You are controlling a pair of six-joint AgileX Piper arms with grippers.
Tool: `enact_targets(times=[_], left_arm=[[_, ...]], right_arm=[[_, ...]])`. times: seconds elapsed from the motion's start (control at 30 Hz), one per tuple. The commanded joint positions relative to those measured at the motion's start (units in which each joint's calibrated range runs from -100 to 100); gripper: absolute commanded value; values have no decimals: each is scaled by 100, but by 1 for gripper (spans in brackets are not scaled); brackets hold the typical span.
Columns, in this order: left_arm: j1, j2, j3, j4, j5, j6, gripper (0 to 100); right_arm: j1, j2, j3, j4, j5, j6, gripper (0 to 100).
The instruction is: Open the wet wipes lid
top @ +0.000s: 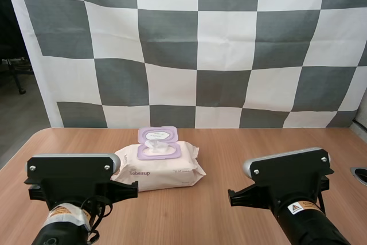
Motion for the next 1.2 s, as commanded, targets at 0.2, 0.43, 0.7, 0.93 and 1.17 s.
enact_targets(times=[0.2, 0.43, 0.7, 0.93, 1.17], left_arm=[[-23, 0, 0, 9, 172, 1, 0], [-270, 0, 0, -1, 155, -38, 0], [-273, 0, 0, -1, 139, -200, 0], [-273, 0, 0, -163, 139, -65, 0], [-158, 0, 0, -837, 84, 591, 0]], right_arm=[[0, -3, 0, 0, 3, -3, 0], [0, -3, 0, 0, 3, -3, 0], [0, -3, 0, 0, 29, 9, 0], [0, -3, 0, 0, 26, 9, 0], [0, -3, 0, -74, 26, 30, 0]])
